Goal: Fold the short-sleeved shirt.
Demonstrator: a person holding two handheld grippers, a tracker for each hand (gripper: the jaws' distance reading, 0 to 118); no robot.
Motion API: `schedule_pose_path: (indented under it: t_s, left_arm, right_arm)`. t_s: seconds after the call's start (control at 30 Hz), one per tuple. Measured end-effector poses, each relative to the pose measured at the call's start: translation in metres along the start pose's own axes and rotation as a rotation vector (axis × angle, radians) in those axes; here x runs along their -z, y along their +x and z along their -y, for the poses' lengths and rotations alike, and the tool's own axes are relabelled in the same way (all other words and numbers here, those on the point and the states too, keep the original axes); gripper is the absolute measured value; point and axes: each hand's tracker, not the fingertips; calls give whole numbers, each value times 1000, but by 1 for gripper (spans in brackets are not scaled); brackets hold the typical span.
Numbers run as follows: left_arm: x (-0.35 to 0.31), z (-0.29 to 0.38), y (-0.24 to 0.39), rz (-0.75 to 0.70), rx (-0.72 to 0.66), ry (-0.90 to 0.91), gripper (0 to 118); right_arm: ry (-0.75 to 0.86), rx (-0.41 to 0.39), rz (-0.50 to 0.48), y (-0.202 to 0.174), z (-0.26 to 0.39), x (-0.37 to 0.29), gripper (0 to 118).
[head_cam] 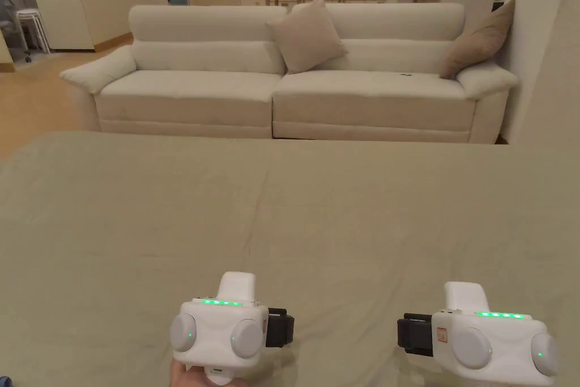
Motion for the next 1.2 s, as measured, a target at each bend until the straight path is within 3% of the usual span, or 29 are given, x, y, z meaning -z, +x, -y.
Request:
schedule_pose_path:
  t_s: [0.17, 0.2, 0.27, 0.3, 0.33, 1.2]
  left_arm:
    - [37, 39, 1, -11, -22, -69, 117]
    - [31, 42, -6, 31, -59, 26, 117]
    - [30, 31, -9, 31, -56, -51, 117]
    - [30, 34, -7, 24, -45, -43, 117]
    - [27, 39, -7, 18, -44, -27, 117]
    - [29, 37, -7, 22, -52, -35, 117]
  right_arm:
    - [-3, 37, -15, 3, 17, 30, 118]
    - [-27, 50, -20, 3, 23, 32, 118]
    - [-27, 30, -29, 6, 36, 42, 118]
    - [29, -31, -19, 3, 40, 38, 118]
    - [1, -3, -19, 1, 37, 36, 118]
    - [-2, -15, 14, -6, 36, 37, 118]
